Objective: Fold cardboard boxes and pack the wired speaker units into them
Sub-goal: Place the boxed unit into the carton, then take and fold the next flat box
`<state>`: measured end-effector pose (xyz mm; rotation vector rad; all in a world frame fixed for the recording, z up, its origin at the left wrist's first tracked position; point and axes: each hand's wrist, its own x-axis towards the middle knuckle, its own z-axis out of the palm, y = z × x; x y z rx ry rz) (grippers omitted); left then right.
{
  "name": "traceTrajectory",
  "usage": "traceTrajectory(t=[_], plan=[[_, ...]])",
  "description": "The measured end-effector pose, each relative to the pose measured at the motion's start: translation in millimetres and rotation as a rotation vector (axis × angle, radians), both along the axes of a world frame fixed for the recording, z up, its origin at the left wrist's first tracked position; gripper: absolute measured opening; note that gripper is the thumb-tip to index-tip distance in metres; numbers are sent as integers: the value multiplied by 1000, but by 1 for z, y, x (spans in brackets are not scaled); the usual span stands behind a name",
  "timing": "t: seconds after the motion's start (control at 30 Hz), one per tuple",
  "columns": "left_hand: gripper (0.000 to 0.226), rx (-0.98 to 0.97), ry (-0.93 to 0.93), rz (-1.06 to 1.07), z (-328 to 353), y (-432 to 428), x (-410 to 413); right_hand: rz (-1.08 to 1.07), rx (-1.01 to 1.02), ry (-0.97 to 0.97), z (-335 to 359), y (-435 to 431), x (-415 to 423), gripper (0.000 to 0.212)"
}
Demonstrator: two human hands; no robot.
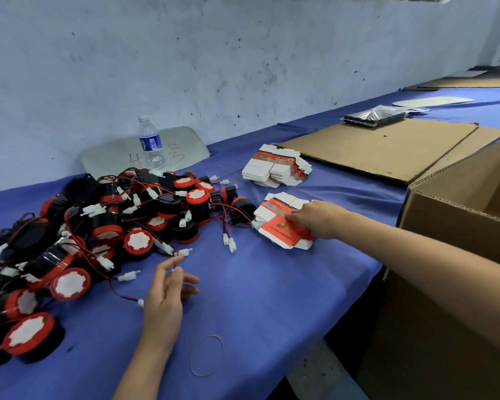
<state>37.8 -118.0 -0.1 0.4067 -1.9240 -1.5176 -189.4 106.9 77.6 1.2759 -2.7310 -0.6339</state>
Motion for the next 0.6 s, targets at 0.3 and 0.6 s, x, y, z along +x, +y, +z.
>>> traceTrajectory(t=[0.3, 0.6], plan=[[20, 5, -14, 5, 2, 2, 2, -25, -247, 113, 1, 1, -10, 35], [20, 12, -31, 0, 5, 2, 0, 244, -841, 383, 22, 4, -10, 42]])
